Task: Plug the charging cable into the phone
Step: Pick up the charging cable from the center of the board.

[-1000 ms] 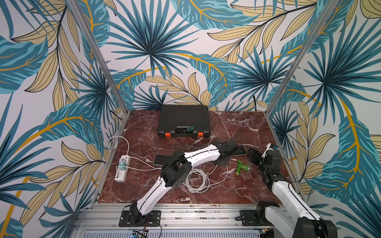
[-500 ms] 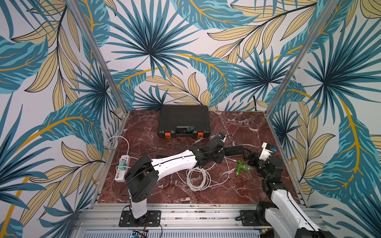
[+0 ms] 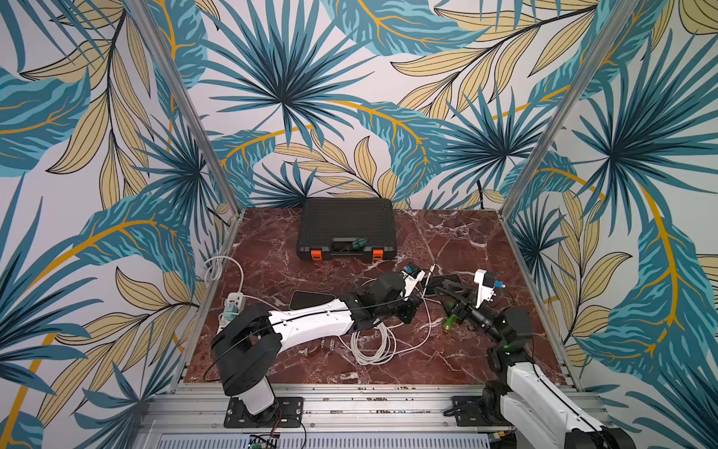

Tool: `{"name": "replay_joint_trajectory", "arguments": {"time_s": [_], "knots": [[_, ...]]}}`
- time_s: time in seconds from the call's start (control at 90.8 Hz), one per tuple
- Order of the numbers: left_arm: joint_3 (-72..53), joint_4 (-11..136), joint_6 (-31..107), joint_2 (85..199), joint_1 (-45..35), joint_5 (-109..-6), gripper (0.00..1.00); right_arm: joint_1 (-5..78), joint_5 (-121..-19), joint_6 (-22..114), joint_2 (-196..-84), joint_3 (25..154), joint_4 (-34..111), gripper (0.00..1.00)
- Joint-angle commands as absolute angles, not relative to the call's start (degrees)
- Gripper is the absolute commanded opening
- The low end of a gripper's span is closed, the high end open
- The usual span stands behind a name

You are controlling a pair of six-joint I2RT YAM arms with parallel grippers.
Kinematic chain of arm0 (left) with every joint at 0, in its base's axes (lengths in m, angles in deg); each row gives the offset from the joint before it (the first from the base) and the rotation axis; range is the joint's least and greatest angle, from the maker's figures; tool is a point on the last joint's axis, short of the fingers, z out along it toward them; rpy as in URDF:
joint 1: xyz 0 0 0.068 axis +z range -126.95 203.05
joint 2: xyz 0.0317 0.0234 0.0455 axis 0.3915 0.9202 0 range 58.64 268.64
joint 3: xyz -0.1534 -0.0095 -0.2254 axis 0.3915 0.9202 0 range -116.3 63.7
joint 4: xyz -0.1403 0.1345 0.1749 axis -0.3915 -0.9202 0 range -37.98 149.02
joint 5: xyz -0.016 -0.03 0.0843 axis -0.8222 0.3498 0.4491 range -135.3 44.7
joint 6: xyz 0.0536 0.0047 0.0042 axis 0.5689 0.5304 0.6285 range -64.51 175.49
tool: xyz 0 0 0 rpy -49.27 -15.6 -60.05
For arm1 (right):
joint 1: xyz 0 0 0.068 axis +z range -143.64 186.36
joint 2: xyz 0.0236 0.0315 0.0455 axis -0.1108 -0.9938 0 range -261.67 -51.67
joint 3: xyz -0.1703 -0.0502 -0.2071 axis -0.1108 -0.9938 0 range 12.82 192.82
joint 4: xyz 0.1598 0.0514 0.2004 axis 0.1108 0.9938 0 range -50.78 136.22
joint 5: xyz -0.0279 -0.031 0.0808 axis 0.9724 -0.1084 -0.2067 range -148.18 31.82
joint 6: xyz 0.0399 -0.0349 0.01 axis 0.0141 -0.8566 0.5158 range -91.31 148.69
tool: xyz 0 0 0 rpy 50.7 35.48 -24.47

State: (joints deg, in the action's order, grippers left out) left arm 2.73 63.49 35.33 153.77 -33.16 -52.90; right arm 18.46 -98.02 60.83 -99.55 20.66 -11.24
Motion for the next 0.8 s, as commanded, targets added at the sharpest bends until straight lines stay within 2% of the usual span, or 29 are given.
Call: {"name": "replay_joint_trajectory", "arguments": {"time_s": [0.0,0.165,0.595,0.793], "knots": [[3.31,67.19,34.54,152.42,-33.42,-53.6,0.0,20.29,-95.73,57.16,-100.04,22.33,-10.57,0.66],[3.49,67.46,34.19,152.83,-33.62,-53.02,0.0,20.95,-88.88,55.8,-102.34,25.79,-5.64,0.53],[2.9,67.31,33.88,154.32,-33.82,-52.15,0.0,22.56,-88.07,55.54,-110.62,30.98,-5.67,0.52],[2.32,67.04,33.69,155.1,-33.88,-52.12,0.0,23.2,-88.02,55.41,-112.69,32.4,-5.28,0.46]]}}
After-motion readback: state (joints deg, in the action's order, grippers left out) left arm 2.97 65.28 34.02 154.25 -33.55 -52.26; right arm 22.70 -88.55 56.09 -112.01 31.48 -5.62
